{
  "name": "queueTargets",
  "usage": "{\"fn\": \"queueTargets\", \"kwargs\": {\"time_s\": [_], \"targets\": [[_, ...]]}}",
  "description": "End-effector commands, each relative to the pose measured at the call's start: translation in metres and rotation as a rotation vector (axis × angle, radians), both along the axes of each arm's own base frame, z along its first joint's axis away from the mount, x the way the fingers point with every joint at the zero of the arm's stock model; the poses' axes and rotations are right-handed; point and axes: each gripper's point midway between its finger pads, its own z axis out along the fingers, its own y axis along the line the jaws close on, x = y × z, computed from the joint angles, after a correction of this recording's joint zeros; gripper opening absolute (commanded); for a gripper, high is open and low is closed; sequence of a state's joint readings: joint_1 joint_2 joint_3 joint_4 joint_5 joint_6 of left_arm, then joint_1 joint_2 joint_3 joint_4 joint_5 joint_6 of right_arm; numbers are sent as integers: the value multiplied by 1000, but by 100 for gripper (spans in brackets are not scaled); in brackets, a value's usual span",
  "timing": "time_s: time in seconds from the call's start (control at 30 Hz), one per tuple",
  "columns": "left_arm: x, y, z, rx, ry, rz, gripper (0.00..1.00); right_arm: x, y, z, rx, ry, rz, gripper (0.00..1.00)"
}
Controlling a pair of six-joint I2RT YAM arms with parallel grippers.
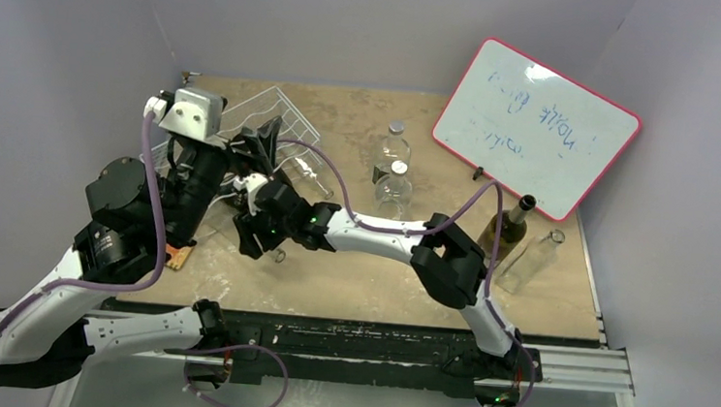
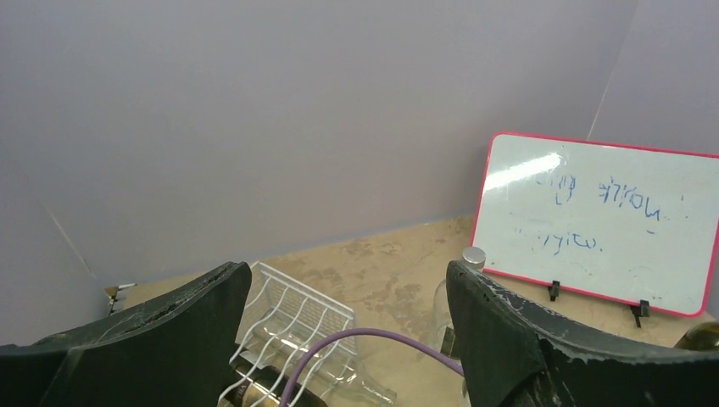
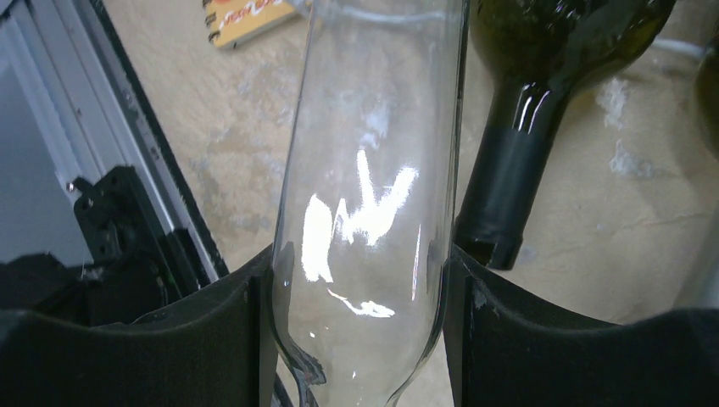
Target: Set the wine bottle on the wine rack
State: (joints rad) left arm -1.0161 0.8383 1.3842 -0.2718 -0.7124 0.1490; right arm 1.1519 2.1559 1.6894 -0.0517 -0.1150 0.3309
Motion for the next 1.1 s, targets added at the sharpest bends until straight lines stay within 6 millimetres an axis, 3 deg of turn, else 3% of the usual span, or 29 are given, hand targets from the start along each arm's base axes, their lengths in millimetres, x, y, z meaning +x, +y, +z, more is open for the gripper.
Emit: {"fn": "queueTargets", "kwargs": {"time_s": [0.0, 0.33, 0.7, 0.93, 1.07], "targets": [[-3, 13, 16, -50, -7, 38, 86, 24, 44, 76, 253, -89, -76, 0], [-4, 22, 11, -36, 35, 64, 86, 55, 97, 73, 391, -103, -187, 0], [-3, 22, 5, -14, 61, 76, 86, 85, 126, 59, 466, -94, -319, 1], [-2, 22, 1, -4, 68, 86, 86, 90, 135, 49, 473, -113, -330, 15], [-1, 22, 0, 5, 71, 91, 86, 91, 136, 42, 452, -120, -335, 34]]}}
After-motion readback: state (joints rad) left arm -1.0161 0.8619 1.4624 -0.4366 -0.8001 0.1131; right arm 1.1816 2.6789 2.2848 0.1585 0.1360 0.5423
